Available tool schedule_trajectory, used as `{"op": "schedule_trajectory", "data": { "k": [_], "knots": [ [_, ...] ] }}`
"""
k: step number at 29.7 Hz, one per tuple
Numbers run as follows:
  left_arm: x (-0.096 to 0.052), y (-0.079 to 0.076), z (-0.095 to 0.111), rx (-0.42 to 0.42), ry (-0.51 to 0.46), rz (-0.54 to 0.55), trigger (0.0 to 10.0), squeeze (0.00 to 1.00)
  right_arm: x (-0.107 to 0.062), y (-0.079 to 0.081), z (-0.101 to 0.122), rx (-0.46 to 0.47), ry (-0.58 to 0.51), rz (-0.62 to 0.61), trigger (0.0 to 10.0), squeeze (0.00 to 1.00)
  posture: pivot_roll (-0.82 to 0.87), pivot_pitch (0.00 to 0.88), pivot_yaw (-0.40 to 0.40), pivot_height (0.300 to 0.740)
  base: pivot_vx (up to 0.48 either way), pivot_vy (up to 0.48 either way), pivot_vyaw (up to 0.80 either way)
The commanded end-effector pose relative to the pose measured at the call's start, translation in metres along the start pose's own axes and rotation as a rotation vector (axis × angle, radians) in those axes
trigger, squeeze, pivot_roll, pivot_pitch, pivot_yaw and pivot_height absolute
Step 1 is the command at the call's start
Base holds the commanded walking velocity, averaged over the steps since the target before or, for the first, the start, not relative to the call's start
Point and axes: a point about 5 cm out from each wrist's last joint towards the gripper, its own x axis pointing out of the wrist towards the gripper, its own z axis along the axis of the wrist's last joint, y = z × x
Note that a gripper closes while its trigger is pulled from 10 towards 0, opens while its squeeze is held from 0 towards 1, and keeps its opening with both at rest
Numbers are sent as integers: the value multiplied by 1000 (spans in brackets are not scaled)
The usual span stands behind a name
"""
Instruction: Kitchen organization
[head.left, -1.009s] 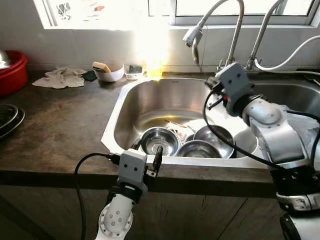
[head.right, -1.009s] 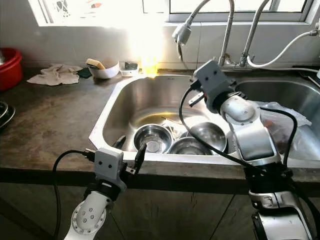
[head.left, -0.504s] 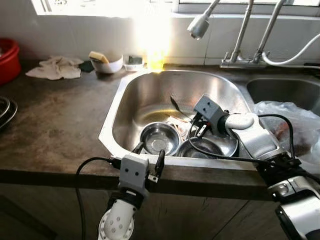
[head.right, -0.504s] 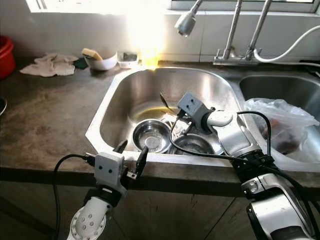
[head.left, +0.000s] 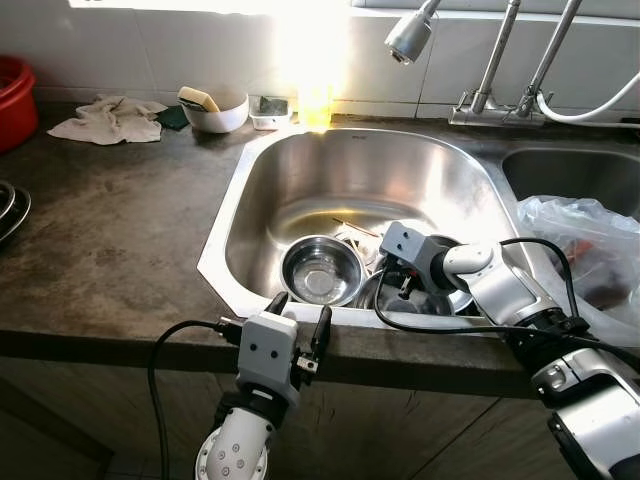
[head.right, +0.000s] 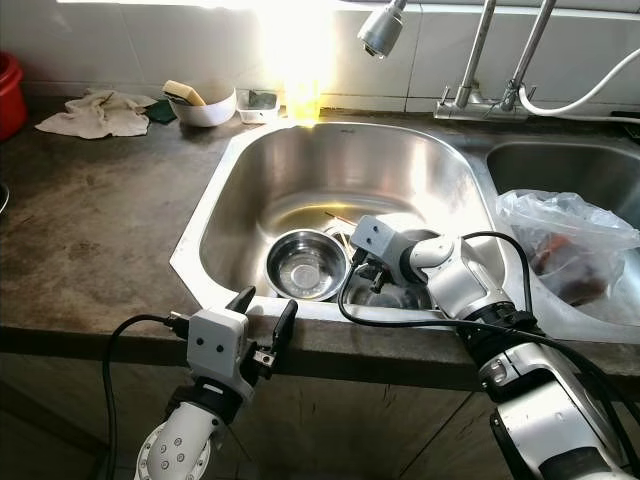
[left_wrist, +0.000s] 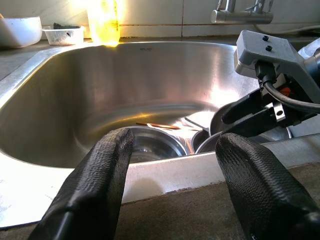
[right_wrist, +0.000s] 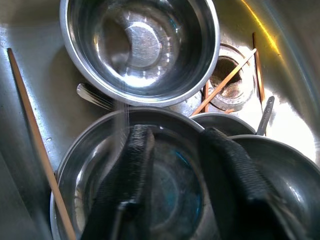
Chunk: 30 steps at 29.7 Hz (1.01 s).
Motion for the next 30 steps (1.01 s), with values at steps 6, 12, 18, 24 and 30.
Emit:
{"op": "schedule_trajectory", "data": {
  "k": [6, 12, 18, 24, 30],
  "knots": [
    [2, 0, 0, 16, 4, -6, 10000, 0, -3, 1, 2, -2, -51, -55, 10000, 1000, 58, 113, -44, 740, 0, 0, 0],
    [6, 3, -6, 35, 26, -8, 10000, 0, -18, -1, 18, 99, -252, -252, 10000, 0, 43, 86, -36, 740, 0, 0, 0],
    [11, 7, -14, 36, 45, 4, 10000, 0, -43, 15, 25, 241, -469, -415, 10000, 0, 20, 64, -23, 740, 0, 0, 0],
    [13, 6, -13, 15, 32, -11, 10000, 0, -61, 38, 14, 423, -589, -576, 10000, 0, 10, 54, -18, 740, 0, 0, 0],
    [14, 6, -12, 21, 16, -12, 10000, 0, -70, 66, 13, 500, -665, -653, 10000, 0, 8, 50, -18, 740, 0, 0, 0]
  ]
}}
